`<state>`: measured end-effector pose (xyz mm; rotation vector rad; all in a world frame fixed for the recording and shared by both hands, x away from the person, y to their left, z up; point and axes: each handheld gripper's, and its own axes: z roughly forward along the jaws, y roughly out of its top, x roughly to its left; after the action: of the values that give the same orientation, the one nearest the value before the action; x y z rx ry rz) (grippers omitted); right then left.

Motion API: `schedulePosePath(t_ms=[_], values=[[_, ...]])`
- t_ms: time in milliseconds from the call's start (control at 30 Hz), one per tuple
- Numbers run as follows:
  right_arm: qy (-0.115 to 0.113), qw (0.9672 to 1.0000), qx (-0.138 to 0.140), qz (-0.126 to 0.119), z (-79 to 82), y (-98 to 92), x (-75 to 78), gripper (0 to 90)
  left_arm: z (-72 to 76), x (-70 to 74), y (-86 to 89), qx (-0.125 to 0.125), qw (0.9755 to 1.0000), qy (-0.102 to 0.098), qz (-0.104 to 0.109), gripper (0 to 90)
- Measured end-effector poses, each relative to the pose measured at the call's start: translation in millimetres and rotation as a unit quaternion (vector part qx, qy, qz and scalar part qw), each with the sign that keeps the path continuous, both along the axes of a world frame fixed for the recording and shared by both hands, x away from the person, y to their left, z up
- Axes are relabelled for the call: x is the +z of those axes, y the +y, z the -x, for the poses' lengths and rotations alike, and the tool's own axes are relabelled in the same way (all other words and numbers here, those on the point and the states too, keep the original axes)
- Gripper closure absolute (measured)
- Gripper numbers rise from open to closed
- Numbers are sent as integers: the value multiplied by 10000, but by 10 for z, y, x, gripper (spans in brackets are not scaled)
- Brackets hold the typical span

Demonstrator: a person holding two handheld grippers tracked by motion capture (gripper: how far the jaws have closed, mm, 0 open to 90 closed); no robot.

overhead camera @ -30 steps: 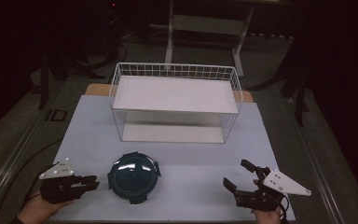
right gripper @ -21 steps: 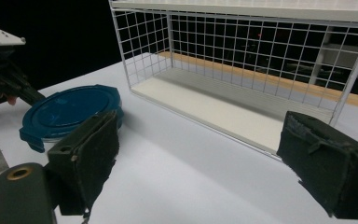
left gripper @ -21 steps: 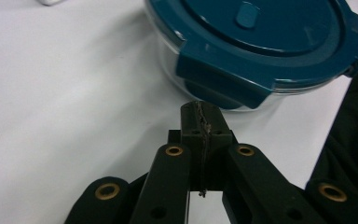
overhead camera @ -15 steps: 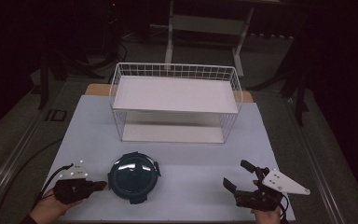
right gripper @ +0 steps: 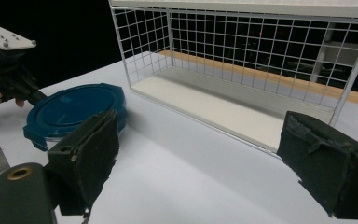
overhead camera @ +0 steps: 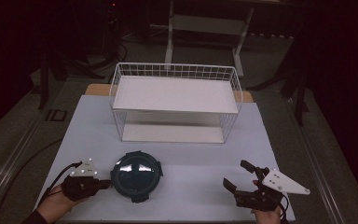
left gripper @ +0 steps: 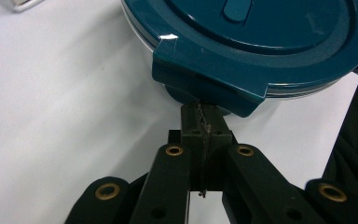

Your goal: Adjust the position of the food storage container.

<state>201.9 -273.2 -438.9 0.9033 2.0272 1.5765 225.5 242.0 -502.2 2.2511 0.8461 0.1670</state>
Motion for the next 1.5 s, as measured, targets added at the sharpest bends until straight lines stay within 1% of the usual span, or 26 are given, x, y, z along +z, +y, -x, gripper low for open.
schedulePosePath(t_ms=[67,200,367,433,500,533,567,667,700,800,833,1000,1133,1300,1500], values=[[-5,10000,0,2,2,1,1,121,-29,4,-50,-52,10000,-15,15,897],[5,10000,8,-3,2,5,-1,121,-105,-12,-139,-147,9999,15,-46,897],[-15,10000,19,0,11,8,3,121,-181,-22,-176,-91,9999,12,50,897],[-7,10000,26,-3,9,8,2,121,-188,-30,-190,-108,9999,-8,24,897],[-6,10000,35,1,8,10,-1,121,-186,-33,-179,-111,9999,42,64,897],[6,10000,39,3,9,12,-1,121,-180,-27,-167,-93,9999,31,77,896],[0,10000,41,13,12,14,-1,121,-177,-12,-149,-70,10000,-2,57,896],[3,10000,47,11,14,20,-2,121,-175,57,-95,43,9999,-89,140,896],[13,10000,51,10,11,22,-3,121,-173,81,-97,56,9998,-118,131,896],[11,10000,65,25,11,28,-4,121,-175,116,-153,-38,9999,-137,82,896],[4,10000,68,28,13,30,-3,121,-176,119,-178,-57,9999,-148,32,896],[11,10000,68,18,11,28,-3,121,-205,144,-211,43,9999,-131,-50,897],[24,10000,75,24,9,36,-7,121,-242,153,-252,34,9999,-102,-70,897],[69,9999,150,-12,0,31,-5,119,-294,158,-401,-86,9999,-116,-74,897],[39,9999,114,-29,0,18,-4,119,-374,159,-589,-225,9997,-88,-29,897]])
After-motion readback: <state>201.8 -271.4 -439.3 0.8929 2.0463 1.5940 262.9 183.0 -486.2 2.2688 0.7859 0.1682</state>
